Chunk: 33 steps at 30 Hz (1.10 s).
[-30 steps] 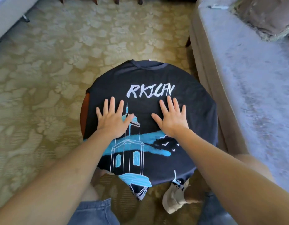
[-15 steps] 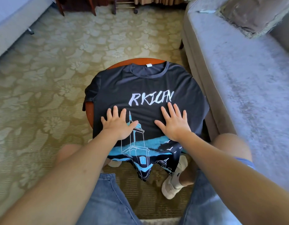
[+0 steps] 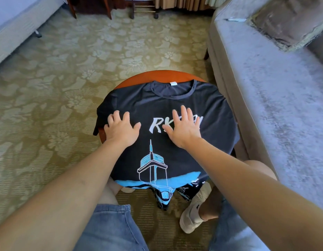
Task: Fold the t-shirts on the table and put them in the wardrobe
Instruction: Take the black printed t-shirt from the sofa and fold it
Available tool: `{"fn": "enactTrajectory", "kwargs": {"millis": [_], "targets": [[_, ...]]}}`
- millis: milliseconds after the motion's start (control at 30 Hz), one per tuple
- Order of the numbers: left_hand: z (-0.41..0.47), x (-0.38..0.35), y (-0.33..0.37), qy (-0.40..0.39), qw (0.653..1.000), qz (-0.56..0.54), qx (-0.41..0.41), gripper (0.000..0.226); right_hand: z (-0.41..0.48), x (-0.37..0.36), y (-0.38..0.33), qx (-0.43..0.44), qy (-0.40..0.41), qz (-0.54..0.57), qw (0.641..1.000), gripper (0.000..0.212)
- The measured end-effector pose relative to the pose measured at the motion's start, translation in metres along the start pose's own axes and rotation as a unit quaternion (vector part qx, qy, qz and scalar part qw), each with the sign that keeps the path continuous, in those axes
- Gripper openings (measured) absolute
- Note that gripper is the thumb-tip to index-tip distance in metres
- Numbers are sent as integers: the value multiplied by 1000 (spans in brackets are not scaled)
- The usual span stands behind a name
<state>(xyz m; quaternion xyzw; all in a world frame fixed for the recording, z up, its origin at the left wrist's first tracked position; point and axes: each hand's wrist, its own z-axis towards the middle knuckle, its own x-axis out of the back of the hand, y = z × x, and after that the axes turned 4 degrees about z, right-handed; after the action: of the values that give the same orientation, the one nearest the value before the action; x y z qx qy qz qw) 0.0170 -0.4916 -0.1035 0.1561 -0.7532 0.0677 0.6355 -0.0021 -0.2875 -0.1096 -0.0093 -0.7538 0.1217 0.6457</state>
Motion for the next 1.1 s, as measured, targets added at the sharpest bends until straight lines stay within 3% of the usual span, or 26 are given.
{"fn": "enactTrajectory", "kwargs": {"millis": [200, 400, 500, 733, 900, 1100], "targets": [[53, -4, -28, 31, 991, -75, 102, 69, 62, -21, -39, 35, -61, 17, 997, 73], [100, -6, -33, 3, 951, -210, 226, 83, 72, -33, -16, 8, -23, 6, 1000, 76], [111, -5, -35, -6, 930, -271, 247, 95, 74, -30, -3, -5, -16, 6, 1000, 76], [91, -8, -45, -14, 915, -292, 278, 105, 71, -26, 18, -22, -18, 5, 1000, 77], [82, -9, -42, 3, 875, -355, 329, 90, 69, -24, 20, -22, -15, 3, 1000, 77], [82, -13, -41, 87, 849, -383, 353, 73, 69, -25, 19, -23, -10, 3, 1000, 77]]}}
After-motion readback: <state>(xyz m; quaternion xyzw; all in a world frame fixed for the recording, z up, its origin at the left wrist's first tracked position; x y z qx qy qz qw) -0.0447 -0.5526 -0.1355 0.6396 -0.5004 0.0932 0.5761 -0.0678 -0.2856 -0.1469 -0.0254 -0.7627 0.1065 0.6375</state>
